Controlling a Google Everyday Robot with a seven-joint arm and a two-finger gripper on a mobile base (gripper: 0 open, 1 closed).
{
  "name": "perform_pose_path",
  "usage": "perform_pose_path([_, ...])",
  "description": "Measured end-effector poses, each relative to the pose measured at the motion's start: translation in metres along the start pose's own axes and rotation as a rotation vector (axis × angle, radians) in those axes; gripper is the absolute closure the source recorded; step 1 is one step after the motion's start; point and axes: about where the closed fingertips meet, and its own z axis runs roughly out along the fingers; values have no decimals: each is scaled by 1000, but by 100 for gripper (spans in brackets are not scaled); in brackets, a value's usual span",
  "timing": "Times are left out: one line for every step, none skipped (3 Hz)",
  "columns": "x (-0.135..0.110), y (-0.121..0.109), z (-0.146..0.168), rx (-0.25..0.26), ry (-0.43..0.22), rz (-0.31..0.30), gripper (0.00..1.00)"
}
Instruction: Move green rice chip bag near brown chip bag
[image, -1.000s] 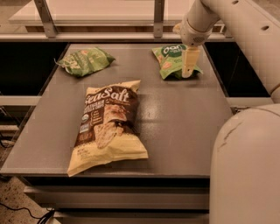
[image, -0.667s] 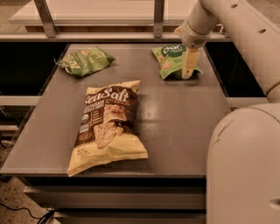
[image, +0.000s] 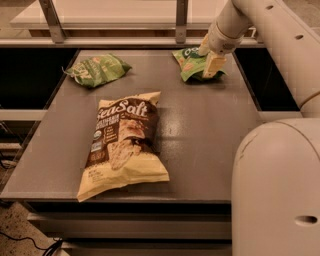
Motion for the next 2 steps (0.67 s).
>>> perform_pose_path([-4,-6,-10,22,-20,-8,67])
perform_pose_path([-13,-13,-28,58,-45,-27,90])
